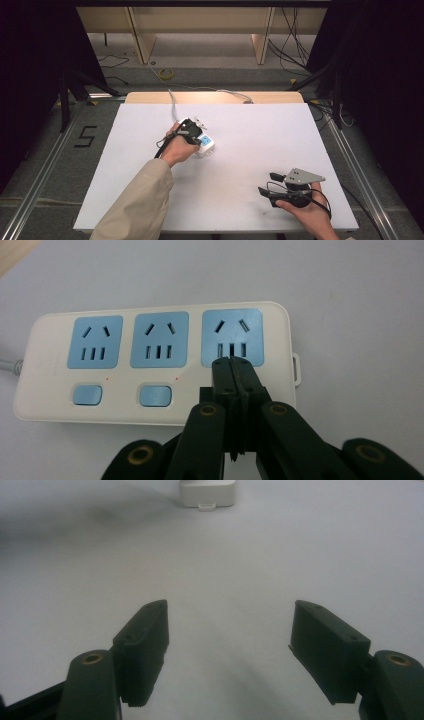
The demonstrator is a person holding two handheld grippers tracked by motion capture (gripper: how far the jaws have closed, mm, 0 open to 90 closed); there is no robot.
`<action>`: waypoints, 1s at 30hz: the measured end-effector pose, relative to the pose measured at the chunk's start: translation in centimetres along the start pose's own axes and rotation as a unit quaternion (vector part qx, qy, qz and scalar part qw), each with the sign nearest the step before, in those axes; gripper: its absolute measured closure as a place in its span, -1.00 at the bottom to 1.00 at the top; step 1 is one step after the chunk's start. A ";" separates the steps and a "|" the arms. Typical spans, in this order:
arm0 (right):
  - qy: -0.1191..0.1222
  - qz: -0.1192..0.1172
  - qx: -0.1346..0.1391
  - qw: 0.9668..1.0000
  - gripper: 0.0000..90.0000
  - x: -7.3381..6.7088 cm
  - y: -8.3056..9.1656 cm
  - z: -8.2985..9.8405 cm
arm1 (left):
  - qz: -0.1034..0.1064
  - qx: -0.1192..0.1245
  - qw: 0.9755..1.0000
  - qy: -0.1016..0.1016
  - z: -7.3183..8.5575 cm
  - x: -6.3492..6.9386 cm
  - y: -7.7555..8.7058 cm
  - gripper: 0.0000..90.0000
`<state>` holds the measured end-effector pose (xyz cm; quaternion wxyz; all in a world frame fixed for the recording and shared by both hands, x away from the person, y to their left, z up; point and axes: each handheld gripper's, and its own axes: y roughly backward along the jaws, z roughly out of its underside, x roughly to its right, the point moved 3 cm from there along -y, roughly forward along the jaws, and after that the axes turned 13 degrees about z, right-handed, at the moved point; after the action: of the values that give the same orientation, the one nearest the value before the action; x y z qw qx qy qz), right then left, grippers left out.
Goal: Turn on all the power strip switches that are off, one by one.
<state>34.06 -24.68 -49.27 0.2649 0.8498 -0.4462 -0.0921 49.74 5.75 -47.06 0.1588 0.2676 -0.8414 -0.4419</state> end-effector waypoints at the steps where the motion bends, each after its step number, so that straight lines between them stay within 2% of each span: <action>1: 0.000 0.000 0.000 1.000 -0.28 0.0 0.0 0.0 | -0.003 0.000 1.000 0.000 0.0 0.1 -0.1 1.00; 18: 0.000 -0.002 -0.001 1.000 -0.28 -0.1 0.0 0.0 | -0.001 -0.007 1.000 0.007 0.0 0.0 -0.3 1.00; 23: 0.000 -0.001 0.001 1.000 -0.28 -0.1 0.0 0.0 | -0.005 0.002 1.000 0.010 0.1 0.1 -0.3 1.00; 27: -0.001 -0.001 0.001 1.000 -0.28 -0.1 0.0 -0.1 | 0.004 0.010 1.000 0.023 0.2 -0.1 -0.2 1.00; 30: -0.001 -0.001 0.001 1.000 -0.28 -0.1 0.0 -0.1 | 0.004 0.007 1.000 0.018 0.2 -0.1 -0.2 1.00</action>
<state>34.03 -24.63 -49.21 0.2632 0.8508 -0.4454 -0.0924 49.80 5.89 -47.35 0.1739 0.2730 -0.8428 -0.4301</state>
